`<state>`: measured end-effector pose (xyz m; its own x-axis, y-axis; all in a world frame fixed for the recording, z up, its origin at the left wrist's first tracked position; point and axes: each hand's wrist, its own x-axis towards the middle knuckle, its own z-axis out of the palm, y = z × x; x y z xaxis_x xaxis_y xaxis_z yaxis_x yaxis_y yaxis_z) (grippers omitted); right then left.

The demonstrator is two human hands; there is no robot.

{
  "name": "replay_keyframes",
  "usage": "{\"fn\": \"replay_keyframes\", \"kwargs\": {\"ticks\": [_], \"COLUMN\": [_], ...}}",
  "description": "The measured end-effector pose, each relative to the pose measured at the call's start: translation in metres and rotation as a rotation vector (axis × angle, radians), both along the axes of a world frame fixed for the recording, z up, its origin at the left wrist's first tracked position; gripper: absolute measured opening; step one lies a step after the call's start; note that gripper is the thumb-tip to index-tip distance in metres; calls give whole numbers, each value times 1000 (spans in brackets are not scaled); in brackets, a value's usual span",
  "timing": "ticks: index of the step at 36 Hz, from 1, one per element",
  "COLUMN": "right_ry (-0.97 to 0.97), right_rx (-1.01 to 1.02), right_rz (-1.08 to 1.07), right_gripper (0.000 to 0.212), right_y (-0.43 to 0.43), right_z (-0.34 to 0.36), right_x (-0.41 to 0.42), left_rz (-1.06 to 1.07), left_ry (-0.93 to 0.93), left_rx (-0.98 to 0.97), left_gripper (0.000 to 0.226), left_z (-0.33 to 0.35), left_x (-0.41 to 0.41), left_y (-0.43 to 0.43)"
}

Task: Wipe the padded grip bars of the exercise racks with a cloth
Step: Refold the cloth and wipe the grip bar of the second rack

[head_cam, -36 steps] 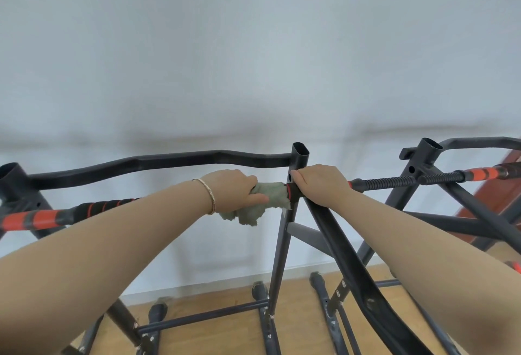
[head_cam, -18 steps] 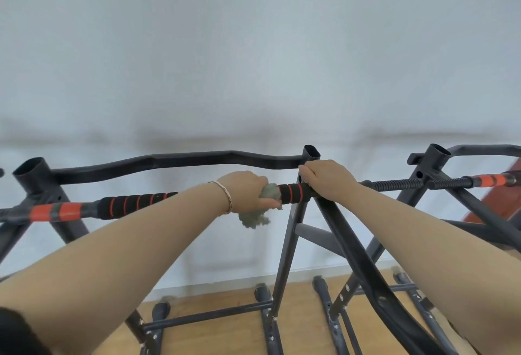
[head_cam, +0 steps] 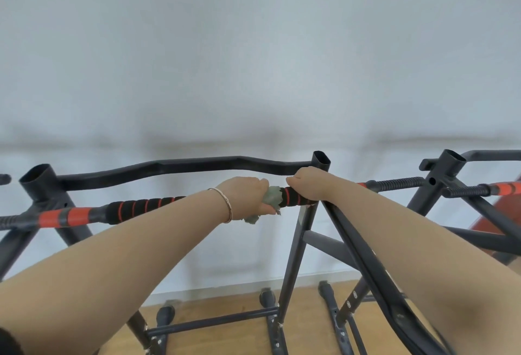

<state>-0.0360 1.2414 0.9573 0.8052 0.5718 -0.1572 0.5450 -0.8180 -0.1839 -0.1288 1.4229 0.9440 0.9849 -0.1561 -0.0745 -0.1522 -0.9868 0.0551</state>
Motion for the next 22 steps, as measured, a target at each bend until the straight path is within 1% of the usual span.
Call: {"fn": "replay_keyframes", "kwargs": {"ticks": [1, 3, 5, 6, 7, 8, 9, 10, 12, 14, 16, 17, 19, 22], "right_ry": [8, -66, -129, -160, -206, -248, -297, -373, -508, -562, -567, -544, -446, -230], "right_rx": [34, 63, 165, 149, 84, 3, -69, -107, -140, -103, -48, -34, -39, -95], "right_rz": [-18, 73, 232, 320, 381, 406, 407, 396, 354, 296, 268, 259, 257, 259], "right_gripper": [38, 43, 32, 27, 35, 51, 60, 60, 50, 37, 27, 26, 26, 21], "right_y": [-2, -9, -23, -31, -37, -41, -41, -38, -28, -18, -13, -11, -10, -8], "right_z": [-1, -6, -10, -9, -9, -10, -14, -17, -24, -28, -30, -29, -24, -14], "right_x": [0, -5, -12, -14, -14, -15, -15, -16, -18, -19, -16, -14, -10, -1], "left_rz": [11, 14, 14, 21, 27, 31, 33, 38, 50, 44, 26, 17, 1, -26], "left_ry": [13, 35, 66, 98, 138, 181, 219, 250, 290, 294, 265, 244, 198, 84], "left_rx": [6, 37, 28, -10, -54, -90, -112, -121, -121, -104, -94, -90, -73, -23], "left_gripper": [48, 51, 56, 58, 59, 60, 61, 62, 64, 62, 57, 53, 46, 40], "left_z": [0, 3, 8, 10, 13, 15, 17, 19, 22, 22, 20, 18, 15, 10], "left_x": [0, 3, 6, 8, 11, 13, 15, 17, 20, 23, 23, 23, 21, 13], "left_y": [1, 2, 2, 2, 3, 4, 4, 5, 5, 5, 5, 5, 3, 0]}}
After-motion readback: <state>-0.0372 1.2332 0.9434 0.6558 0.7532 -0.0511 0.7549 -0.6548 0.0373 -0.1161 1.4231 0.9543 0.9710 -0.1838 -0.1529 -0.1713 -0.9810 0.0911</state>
